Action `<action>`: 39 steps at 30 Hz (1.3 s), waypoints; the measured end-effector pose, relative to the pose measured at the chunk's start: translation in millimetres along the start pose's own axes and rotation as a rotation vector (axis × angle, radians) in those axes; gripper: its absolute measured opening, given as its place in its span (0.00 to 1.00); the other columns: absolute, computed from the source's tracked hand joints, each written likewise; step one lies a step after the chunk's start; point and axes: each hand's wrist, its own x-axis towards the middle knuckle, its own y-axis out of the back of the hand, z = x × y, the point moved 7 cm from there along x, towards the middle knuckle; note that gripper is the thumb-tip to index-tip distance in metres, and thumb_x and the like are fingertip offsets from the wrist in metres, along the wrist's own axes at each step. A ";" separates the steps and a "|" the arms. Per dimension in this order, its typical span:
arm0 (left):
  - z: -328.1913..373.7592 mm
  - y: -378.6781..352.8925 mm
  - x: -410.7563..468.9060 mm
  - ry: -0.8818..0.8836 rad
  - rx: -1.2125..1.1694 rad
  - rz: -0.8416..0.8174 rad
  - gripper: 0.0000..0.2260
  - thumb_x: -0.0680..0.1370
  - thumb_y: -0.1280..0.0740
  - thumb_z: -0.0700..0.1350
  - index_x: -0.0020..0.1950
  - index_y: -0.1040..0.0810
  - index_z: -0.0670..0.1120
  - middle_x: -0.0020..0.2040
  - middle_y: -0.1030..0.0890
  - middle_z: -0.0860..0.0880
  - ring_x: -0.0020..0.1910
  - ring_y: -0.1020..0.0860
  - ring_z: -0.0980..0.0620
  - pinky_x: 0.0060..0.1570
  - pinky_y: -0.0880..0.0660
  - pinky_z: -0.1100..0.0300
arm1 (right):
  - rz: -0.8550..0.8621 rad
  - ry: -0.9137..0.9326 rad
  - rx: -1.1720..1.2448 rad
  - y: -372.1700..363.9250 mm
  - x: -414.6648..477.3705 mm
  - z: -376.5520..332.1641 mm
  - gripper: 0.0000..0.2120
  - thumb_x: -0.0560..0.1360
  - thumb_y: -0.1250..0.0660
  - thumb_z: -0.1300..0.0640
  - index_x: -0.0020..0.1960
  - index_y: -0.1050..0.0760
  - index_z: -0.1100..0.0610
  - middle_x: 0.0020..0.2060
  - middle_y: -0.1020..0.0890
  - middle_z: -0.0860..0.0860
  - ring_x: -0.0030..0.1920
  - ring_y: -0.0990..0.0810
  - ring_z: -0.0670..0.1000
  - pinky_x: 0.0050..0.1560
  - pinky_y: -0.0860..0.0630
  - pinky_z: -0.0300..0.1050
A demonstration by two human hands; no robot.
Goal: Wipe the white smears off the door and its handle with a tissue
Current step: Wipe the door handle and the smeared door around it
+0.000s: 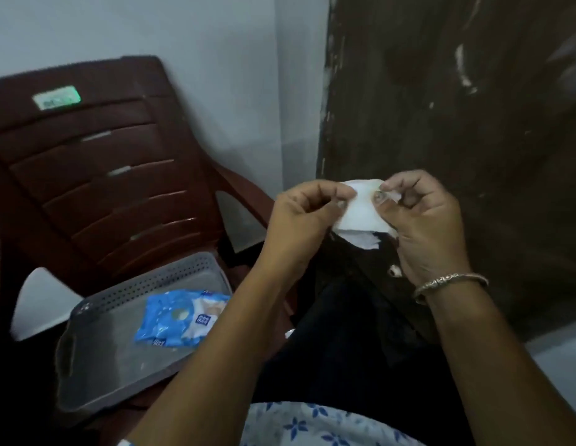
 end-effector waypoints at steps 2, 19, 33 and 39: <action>7.5 -22.0 -3.0 -0.007 -0.060 -0.053 0.13 0.71 0.34 0.28 0.43 0.19 0.46 0.36 0.17 0.51 0.32 0.21 0.57 0.31 0.25 0.65 | 0.024 -0.034 0.068 22.1 -5.9 -10.3 0.17 0.70 0.34 0.74 0.37 0.21 0.52 0.31 0.22 0.45 0.32 0.26 0.44 0.32 0.27 0.34; 34.8 -142.9 -17.2 -0.171 -0.105 -0.173 0.10 0.72 0.32 0.31 0.44 0.18 0.46 0.44 0.18 0.43 0.42 0.21 0.49 0.42 0.23 0.60 | 0.287 0.093 -0.010 109.4 -44.8 -69.9 0.14 0.73 0.36 0.70 0.47 0.20 0.53 0.39 0.15 0.50 0.39 0.18 0.45 0.35 0.26 0.32; 12.9 -197.0 -5.3 -0.035 0.037 -0.477 0.15 0.70 0.32 0.29 0.43 0.20 0.50 0.42 0.20 0.46 0.38 0.22 0.50 0.38 0.23 0.60 | 0.405 0.104 -0.291 173.7 -56.2 -74.6 0.17 0.72 0.33 0.71 0.37 0.22 0.48 0.45 0.18 0.44 0.45 0.19 0.40 0.43 0.22 0.35; -5.0 -199.0 1.4 0.027 -0.091 -0.368 0.15 0.68 0.31 0.28 0.41 0.17 0.49 0.40 0.18 0.49 0.40 0.20 0.51 0.39 0.21 0.61 | 0.438 0.053 0.115 183.5 -57.3 -53.4 0.18 0.71 0.36 0.74 0.40 0.18 0.53 0.39 0.16 0.47 0.41 0.19 0.47 0.40 0.22 0.36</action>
